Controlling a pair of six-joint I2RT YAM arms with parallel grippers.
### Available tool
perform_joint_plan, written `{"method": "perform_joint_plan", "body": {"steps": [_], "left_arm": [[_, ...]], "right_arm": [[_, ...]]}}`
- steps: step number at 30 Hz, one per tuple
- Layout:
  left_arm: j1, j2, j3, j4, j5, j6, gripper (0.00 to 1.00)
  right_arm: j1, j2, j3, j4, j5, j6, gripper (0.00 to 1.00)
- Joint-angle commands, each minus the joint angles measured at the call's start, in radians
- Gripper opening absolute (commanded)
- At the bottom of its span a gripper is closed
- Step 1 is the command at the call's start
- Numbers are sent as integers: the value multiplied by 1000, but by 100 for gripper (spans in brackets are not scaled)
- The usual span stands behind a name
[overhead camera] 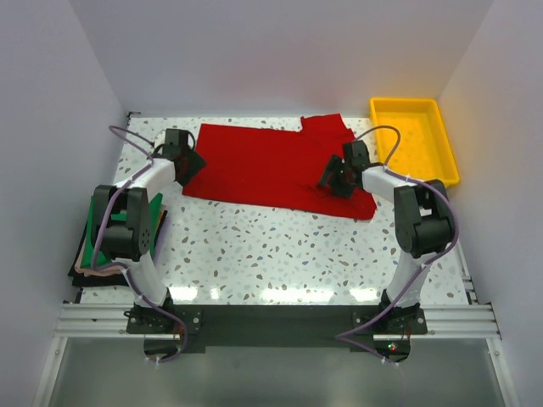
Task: Fold and stack the t-shirts
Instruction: Fold the tshirt
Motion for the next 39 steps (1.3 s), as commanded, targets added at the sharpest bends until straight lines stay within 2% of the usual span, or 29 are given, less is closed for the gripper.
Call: {"method": "perform_joint_plan", "body": {"steps": [1,20,29,33,39], "left_arm": [[2,-50,-5,34,3,22,61],[2,-33,0,36,10,34,61],[3,-34,4,21,8,39,62],[5,-80,0,-62,-68,22,62],[5,-174,-57,-191,-218,-22,60]], "right_arm": [[2,20,63,52,1,20,66],[2,232,393,9,-43,34,66],[0,258,506,-30,-57,-7,66],[-6,156,454,-62,-7,-26,66],[-29,-73,190,-105,46,-12,63]]}}
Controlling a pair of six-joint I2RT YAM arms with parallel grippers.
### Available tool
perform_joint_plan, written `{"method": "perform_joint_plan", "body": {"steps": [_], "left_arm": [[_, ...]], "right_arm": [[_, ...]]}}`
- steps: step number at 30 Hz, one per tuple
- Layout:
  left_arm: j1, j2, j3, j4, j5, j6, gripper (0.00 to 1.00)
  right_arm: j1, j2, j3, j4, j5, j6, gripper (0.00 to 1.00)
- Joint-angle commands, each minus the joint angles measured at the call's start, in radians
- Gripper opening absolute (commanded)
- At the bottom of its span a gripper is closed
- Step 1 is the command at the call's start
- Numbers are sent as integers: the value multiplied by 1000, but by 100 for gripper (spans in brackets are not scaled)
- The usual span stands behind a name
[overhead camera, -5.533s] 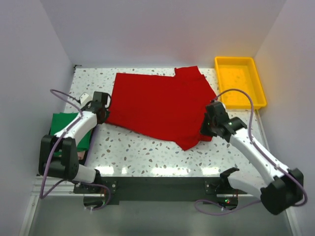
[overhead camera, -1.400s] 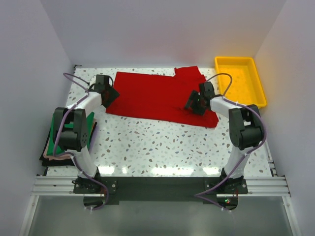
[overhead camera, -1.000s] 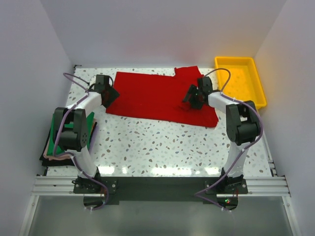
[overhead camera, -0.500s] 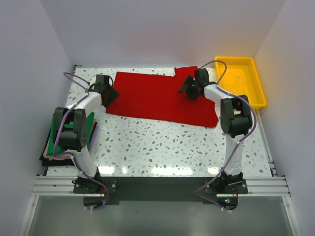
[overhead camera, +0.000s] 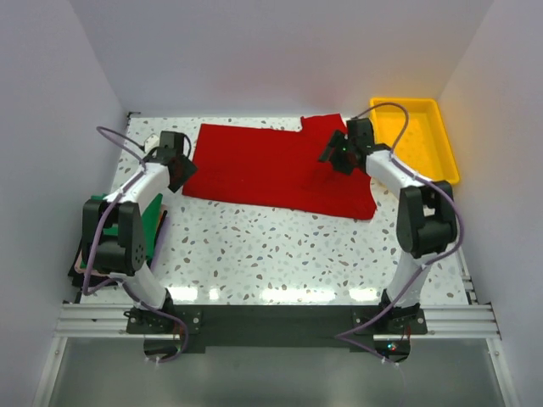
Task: Fold and stack the t-shirts
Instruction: Fold the tshirt
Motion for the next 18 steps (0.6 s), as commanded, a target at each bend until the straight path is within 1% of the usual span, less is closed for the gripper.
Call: {"method": "perform_joint_plan", "body": {"steps": [1,3,4,5,9,11,15,18], "left_arm": [[4,-82,-46,-67,-111,-34,59],[4,-85,-71,-56,-108,-34,55],[4,-81,-85,-41,-93,-34,49],[4,-70,-91,-33,-85,-30,47],[2,-50,-132,25,-60,-30,43],[1,-36,-151,42,-57,-43,38],[1,-13,-163,70,-60,-56,39],[1,-18,-180,108,-48,-60,40]], "right_arm": [[-19,-194,-121,-31,41,1,63],[-21,-249,-213,-25,45,1,59],[-21,-274,-241,-25,45,6,58],[-21,-327,-295,-22,48,4,57],[-21,-435,-401,-30,70,-3,57],[-21,-466,-428,-43,84,-9,56],[-35,-522,-494,-62,90,-19,56],[-52,-536,-528,-60,90,-29,56]]}}
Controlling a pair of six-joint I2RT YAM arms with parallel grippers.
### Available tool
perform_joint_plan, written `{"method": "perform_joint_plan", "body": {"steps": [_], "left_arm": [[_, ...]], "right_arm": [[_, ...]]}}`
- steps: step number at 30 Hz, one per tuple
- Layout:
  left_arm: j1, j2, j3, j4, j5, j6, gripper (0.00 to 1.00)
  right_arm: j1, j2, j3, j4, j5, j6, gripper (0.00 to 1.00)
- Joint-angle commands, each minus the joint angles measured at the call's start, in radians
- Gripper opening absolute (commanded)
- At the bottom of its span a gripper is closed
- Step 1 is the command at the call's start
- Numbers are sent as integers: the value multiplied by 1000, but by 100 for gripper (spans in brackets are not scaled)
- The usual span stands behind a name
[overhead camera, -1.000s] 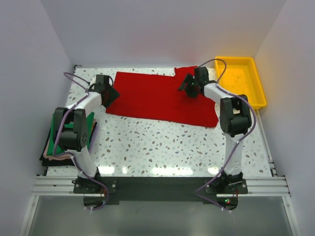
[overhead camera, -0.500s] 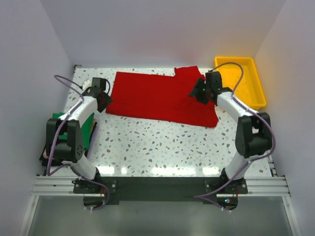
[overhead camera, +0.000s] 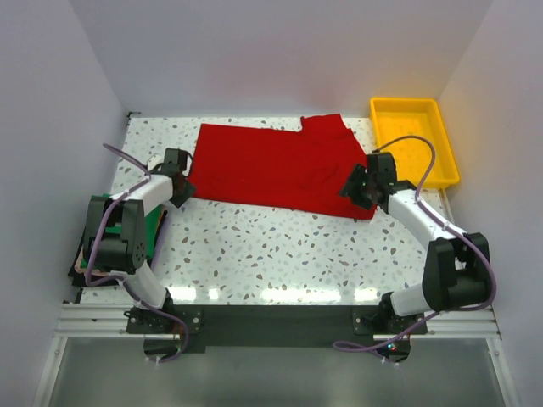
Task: Fold and stack the t-shirts
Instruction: Fold the tshirt
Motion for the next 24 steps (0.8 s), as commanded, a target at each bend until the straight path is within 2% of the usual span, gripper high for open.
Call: {"method": "perform_joint_plan", "body": {"steps": [1,8,13,18,24], "left_arm": [[1,-9,-31,113,13,-22,40],[1,-62,-76,202,58,-19,40],[-1,-49,-9,196,105,-27,24],[-7,-31,54,204,127,-28,21],[-5,66,111,153,95,-39,19]], "right_arm": [[-20,-41,-35,0,32,-29,56],[-40,-34,-73,25,15,-38,55],[-40,-29,-65,29,-5,-41,53],[-40,-26,-58,32,1,-44,53],[-40,-6,-56,36,0,-50,52]]}}
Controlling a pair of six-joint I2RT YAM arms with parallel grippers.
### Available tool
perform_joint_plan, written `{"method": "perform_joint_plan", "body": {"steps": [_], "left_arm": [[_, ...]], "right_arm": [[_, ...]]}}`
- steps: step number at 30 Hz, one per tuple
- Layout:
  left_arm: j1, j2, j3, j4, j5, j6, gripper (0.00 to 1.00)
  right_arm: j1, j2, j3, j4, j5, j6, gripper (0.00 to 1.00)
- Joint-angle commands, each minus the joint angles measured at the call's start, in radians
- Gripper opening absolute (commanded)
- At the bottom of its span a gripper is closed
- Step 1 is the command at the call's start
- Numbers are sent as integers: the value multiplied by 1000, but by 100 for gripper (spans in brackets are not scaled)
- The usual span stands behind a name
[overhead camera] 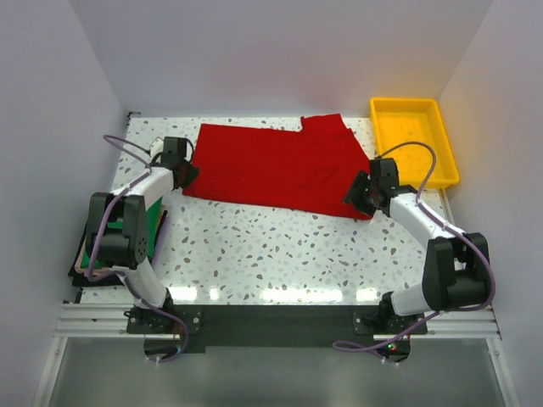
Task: Fold and stack the t-shirts
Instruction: Fold the tshirt
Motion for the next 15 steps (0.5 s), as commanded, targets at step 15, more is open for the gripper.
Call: {"method": "perform_joint_plan", "body": {"steps": [15], "left_arm": [[17,69,-23,-36,-122,-15,20]], "right_arm": [[-45,117,-32,77,-28,-6,51]]}}
